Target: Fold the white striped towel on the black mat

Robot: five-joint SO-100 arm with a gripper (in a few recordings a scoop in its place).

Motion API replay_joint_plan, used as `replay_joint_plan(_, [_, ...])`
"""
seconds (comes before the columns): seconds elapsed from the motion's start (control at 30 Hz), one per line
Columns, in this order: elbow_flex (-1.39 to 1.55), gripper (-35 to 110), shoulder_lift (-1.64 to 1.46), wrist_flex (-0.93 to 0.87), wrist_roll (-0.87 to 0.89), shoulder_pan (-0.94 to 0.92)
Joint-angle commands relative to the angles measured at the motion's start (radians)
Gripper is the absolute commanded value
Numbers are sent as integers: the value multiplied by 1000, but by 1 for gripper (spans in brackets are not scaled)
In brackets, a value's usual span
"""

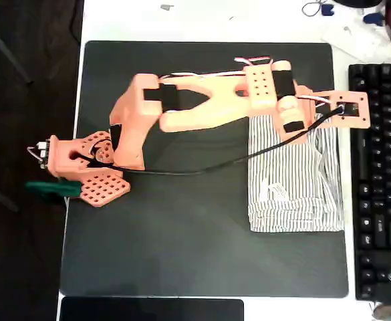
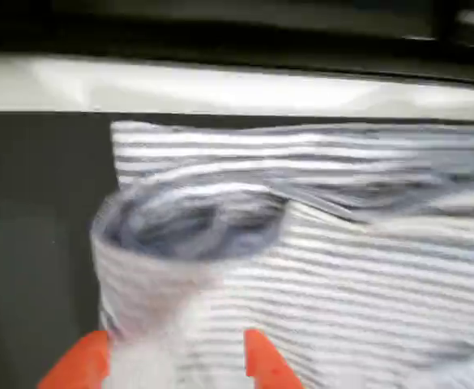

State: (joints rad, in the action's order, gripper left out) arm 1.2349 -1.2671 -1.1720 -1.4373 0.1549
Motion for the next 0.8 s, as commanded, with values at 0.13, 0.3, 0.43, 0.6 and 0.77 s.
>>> replay_joint_plan(0.13, [256,19,-359,9,-25,-89])
replay_joint_plan(0.3, [614,10,-689,54,-57,-123])
replay_joint_plan(0.43, [879,3,-936,75,-97,-135])
replay_joint_plan(0.6, [1121,0,-1158,87,-110,-155])
replay_joint_plan(0.77, [1328,0,-1368,95,-110,-173])
